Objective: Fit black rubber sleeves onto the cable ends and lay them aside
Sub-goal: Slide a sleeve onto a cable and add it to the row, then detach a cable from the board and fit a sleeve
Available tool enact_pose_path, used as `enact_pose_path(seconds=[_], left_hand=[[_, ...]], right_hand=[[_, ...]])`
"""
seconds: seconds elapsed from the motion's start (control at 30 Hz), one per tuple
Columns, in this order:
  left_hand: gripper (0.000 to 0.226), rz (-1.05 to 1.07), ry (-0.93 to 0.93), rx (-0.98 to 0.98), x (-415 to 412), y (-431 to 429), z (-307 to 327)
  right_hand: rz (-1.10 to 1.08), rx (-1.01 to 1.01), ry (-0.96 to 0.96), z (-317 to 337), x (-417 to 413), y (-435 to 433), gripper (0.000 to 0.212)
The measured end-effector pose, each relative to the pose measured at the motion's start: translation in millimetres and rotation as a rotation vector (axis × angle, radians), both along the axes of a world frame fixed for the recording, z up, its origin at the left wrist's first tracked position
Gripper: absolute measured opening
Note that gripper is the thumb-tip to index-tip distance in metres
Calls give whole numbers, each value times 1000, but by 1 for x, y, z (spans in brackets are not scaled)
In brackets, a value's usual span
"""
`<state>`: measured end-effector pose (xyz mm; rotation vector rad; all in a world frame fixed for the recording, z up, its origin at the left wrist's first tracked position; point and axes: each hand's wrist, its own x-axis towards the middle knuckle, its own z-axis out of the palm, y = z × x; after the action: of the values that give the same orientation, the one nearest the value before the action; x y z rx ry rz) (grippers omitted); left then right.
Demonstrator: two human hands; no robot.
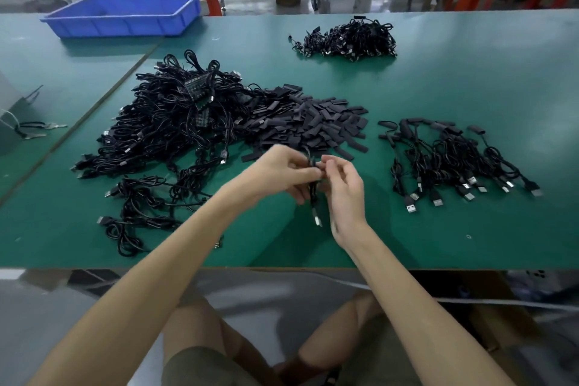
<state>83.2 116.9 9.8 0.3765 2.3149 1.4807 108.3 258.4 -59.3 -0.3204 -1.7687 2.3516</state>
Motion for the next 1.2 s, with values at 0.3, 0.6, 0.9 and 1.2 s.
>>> enact_pose_path(seconds=[0.3,0.6,0.9,1.2], left_hand=[[26,-115,96,-113,-35,82,27],[23,-55,5,-159,-26,138,-23],[31,-38,-169,51,-22,140,-20],[50,-248,-184,75,-14,146,-14]], right_hand=[[249,468,20,1,5,-12,19],[398,378,83,0,14,-16,24],[382,381,70,-6,7,-18,20],[405,404,50,-1,11,-17,20]])
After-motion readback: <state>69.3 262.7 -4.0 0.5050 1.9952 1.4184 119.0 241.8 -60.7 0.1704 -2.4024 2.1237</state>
